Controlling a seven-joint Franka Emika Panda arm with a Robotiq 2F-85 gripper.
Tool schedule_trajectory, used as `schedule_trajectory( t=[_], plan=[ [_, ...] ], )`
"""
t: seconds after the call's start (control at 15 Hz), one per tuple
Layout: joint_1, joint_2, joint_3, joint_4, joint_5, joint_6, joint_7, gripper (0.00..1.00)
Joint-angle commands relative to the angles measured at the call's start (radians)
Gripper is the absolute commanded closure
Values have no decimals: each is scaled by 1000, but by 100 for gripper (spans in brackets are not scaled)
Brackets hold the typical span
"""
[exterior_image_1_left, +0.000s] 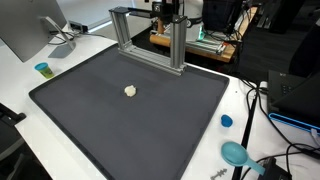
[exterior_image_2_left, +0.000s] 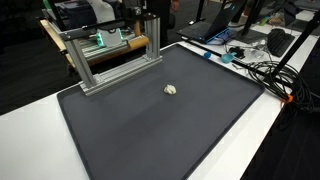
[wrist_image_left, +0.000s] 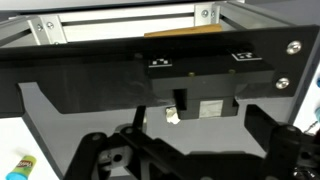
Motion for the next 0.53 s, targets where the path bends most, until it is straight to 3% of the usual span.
schedule_trajectory(
  t=[0.0, 0.2, 0.47],
  plan=[
    [27, 38, -4, 2, 57, -1, 11, 1],
    [22, 44, 14, 1, 72, -34, 52, 9],
    [22, 33, 35, 2, 74, -71, 90, 9]
  ],
)
